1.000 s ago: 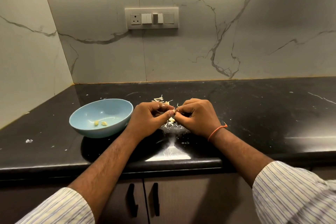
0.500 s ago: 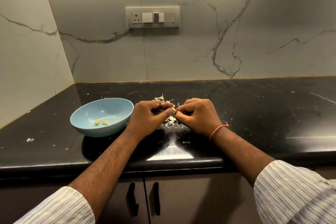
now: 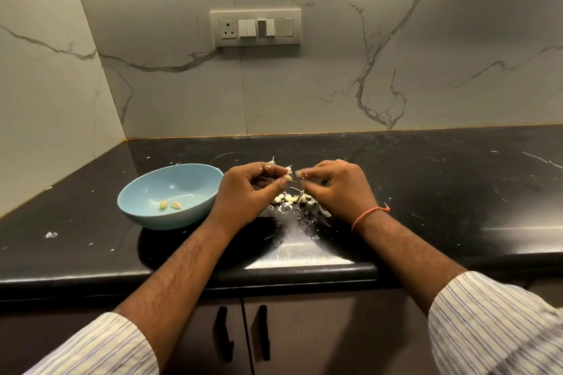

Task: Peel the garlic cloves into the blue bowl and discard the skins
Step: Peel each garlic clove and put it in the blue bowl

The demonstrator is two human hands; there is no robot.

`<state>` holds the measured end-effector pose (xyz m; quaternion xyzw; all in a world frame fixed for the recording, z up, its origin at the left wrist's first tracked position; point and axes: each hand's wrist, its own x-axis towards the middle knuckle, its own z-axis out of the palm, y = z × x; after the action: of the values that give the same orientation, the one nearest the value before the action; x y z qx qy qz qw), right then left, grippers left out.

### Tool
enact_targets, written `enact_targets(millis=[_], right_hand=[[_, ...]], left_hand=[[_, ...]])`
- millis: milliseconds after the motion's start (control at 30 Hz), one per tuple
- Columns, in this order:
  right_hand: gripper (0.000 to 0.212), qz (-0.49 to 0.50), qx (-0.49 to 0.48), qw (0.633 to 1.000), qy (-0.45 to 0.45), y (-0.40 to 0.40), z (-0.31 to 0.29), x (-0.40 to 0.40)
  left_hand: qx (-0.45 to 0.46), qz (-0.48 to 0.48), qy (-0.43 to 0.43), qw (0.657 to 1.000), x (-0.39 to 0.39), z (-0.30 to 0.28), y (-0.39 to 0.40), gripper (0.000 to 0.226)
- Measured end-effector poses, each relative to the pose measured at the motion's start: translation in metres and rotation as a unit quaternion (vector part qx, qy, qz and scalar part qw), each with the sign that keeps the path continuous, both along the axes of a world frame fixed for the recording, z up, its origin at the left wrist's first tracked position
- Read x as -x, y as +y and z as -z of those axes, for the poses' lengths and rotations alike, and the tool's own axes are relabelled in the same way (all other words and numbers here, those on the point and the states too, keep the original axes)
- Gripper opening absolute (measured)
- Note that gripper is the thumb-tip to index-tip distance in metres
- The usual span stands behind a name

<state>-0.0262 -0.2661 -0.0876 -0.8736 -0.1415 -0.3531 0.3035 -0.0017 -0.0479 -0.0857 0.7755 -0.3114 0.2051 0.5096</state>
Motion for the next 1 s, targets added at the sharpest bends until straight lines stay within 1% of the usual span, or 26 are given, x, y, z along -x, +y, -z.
enact_targets(millis=[67, 100, 167, 233, 300, 400, 500, 633, 767, 800, 933, 1000], right_hand=[[0.031, 0.015, 0.003, 1.0, 0.004, -0.002, 0.0, 0.001], [0.033, 0.016, 0.002, 1.0, 0.003, -0.002, -0.001, 0.002], [0.028, -0.006, -0.015, 1.0, 0.012, -0.002, -0.002, 0.005], [0.027, -0.054, -0.037, 0.997, 0.052, 0.0, -0.003, 0.009], [0.026, -0.099, -0.059, 0.989, 0.088, 0.003, -0.004, 0.01], [0.024, -0.137, -0.103, 0.979, 0.111, 0.004, -0.007, 0.012], [0.023, -0.144, -0.14, 0.973, 0.117, 0.004, -0.006, 0.01], [0.023, -0.148, -0.168, 0.967, 0.121, 0.004, -0.006, 0.007], [0.027, -0.17, -0.186, 0.959, 0.132, 0.002, -0.005, 0.007], [0.027, -0.173, -0.183, 0.958, 0.137, 0.002, -0.005, 0.007], [0.03, -0.172, -0.189, 0.955, 0.151, 0.002, -0.002, 0.003], [0.029, -0.166, -0.18, 0.958, 0.147, 0.003, -0.001, 0.002]], left_hand=[[-0.002, -0.007, -0.01, 1.0, 0.001, 0.0, -0.001, 0.021], [-0.004, -0.011, -0.015, 1.0, 0.001, 0.0, -0.001, 0.021], [-0.012, -0.022, -0.027, 0.999, 0.002, 0.001, -0.002, 0.021], [-0.018, -0.032, -0.047, 0.998, 0.002, 0.001, -0.003, 0.021], [-0.024, -0.035, -0.069, 0.997, 0.003, 0.001, -0.003, 0.022], [-0.043, -0.025, -0.092, 0.995, 0.005, 0.001, -0.003, 0.025], [-0.057, -0.012, -0.091, 0.994, 0.003, 0.002, -0.002, 0.026], [-0.046, -0.014, -0.074, 0.996, 0.0, 0.002, -0.003, 0.027], [-0.039, -0.014, -0.03, 0.999, -0.001, 0.001, -0.003, 0.044], [-0.041, -0.013, -0.026, 0.999, -0.002, 0.001, -0.003, 0.042], [-0.044, -0.014, -0.017, 0.999, -0.004, 0.002, -0.004, 0.021], [-0.048, -0.017, -0.01, 0.999, -0.005, 0.003, -0.004, 0.016]])
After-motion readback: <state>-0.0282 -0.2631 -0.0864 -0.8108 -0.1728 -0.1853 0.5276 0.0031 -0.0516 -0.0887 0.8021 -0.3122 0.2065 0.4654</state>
